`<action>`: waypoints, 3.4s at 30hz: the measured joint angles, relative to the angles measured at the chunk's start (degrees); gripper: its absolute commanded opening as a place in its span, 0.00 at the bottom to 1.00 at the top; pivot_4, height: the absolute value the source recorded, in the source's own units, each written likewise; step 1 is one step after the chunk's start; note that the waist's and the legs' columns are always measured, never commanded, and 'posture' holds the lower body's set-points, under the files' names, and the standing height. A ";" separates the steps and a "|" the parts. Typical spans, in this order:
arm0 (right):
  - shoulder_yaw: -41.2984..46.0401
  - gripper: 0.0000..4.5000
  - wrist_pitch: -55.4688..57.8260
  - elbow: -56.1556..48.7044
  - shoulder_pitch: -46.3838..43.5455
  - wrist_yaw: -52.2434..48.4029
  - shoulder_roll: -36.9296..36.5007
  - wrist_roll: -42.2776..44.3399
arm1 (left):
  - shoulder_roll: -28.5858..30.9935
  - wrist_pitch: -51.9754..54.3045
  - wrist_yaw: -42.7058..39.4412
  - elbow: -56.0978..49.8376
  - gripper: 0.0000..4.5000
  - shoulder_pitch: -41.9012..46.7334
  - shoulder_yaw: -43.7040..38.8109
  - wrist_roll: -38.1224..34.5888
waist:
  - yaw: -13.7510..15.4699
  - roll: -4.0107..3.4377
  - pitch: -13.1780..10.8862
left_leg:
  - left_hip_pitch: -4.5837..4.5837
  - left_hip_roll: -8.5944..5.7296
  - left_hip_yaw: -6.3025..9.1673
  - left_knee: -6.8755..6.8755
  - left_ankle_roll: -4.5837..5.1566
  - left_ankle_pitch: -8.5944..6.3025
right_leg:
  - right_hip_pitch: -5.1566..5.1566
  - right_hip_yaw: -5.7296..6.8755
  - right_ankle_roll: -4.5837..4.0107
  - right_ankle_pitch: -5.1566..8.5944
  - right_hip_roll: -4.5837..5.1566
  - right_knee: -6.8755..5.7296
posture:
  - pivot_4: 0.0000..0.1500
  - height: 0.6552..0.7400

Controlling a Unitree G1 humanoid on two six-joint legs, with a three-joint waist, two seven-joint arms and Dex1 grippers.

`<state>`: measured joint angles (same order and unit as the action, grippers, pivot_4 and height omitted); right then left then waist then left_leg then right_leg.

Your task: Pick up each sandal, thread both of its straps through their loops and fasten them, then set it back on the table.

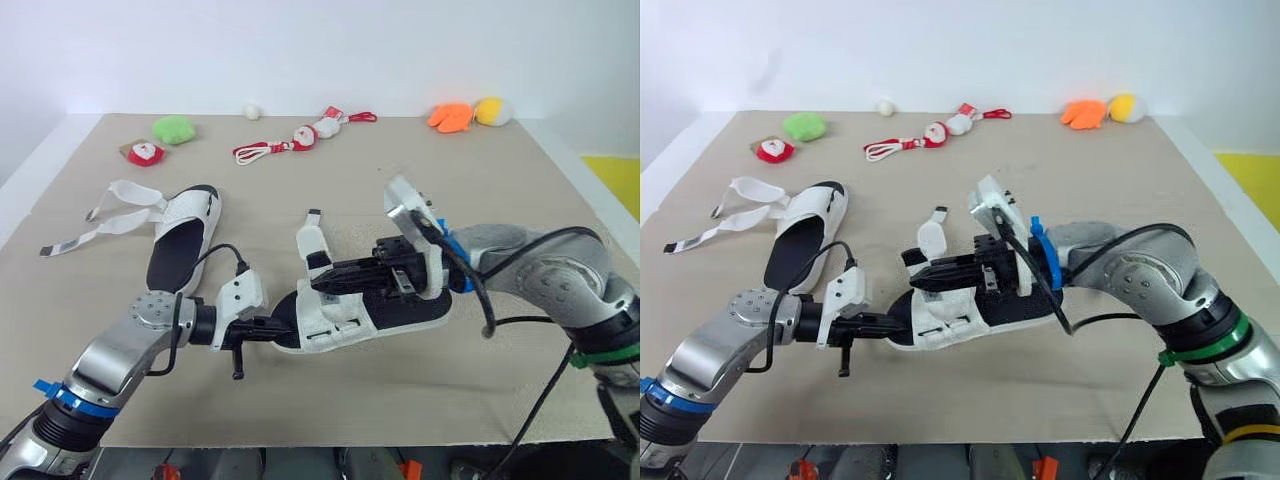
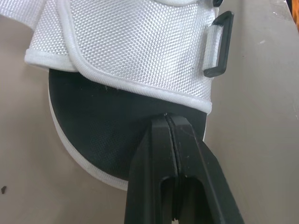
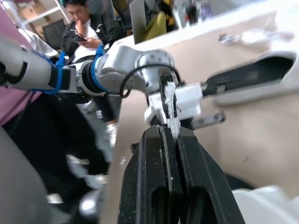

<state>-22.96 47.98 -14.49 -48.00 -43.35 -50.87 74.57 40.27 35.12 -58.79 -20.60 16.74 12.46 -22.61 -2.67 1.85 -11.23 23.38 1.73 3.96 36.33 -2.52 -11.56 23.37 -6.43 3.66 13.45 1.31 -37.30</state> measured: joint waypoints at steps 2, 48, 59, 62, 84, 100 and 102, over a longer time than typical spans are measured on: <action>1.27 0.01 5.00 2.94 -0.92 2.19 2.43 -0.07 | -0.02 0.01 0.54 -0.30 0.00 -0.26 -0.03 0.01 | 0.00 0.00 0.00 | 0.01 -0.01 0.01 0.00 0.00 0.00 | 0.00 0.00 0.05 0.03 0.00 0.00 | 1.00 1.00; 5.43 0.01 25.18 34.51 -13.27 -13.89 18.29 -35.98 | -0.46 0.25 2.05 -0.80 0.00 -0.30 0.04 -0.04 | -0.16 -0.04 -0.02 | -0.01 0.00 0.00 0.02 0.03 0.02 | 0.01 0.04 0.17 -0.05 -0.05 0.00 | 1.00 1.00; 5.43 0.01 23.72 36.18 -13.26 -15.88 18.76 -39.10 | -0.52 0.25 2.11 -0.81 0.00 -0.30 0.04 -0.04 | -0.16 -0.04 -0.02 | -0.02 0.00 0.01 0.02 0.03 0.02 | 0.01 0.04 0.19 -0.05 -0.05 0.00 | 1.00 1.00; 5.46 0.01 23.36 36.19 -13.22 -16.23 18.76 -39.69 | -0.52 0.25 2.11 -0.82 0.00 -0.30 0.04 -0.05 | -0.17 -0.04 -0.02 | -0.02 0.00 0.00 0.02 0.03 0.02 | 0.01 0.04 0.19 -0.05 -0.05 0.00 | 1.00 1.00; 6.12 0.18 21.38 36.04 -11.02 -15.03 18.74 -42.39 | -0.88 0.24 2.18 -1.13 0.00 -0.09 0.05 -0.06 | -0.16 -0.04 0.00 | -0.06 -0.01 0.01 0.05 0.03 0.03 | -0.05 0.04 0.17 -0.05 -0.05 0.01 | 1.00 1.00; 5.69 0.99 15.26 36.59 -9.92 -14.57 18.04 -49.30 | -1.15 0.21 2.09 -0.73 0.00 0.51 0.30 0.02 | -0.16 -0.05 -0.01 | -0.02 -0.02 0.02 0.00 0.00 0.03 | -0.03 0.04 0.25 -0.01 -0.04 0.03 | 1.00 1.00; 5.65 0.99 13.46 37.44 -10.04 -15.04 18.10 -50.18 | -1.21 0.21 2.10 -0.66 0.00 0.70 0.32 0.06 | -0.17 -0.05 -0.01 | -0.03 -0.02 0.02 0.01 0.01 0.03 | -0.03 0.04 0.24 -0.02 -0.04 0.03 | 1.00 1.00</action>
<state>-17.31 61.44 22.95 -58.03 -58.39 -32.77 24.39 39.06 35.33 -56.69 -21.26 17.44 12.78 -22.55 -2.84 1.80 -11.24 23.35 1.71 3.98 36.33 -2.51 -11.53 23.35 -6.39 3.91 13.44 1.27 -37.27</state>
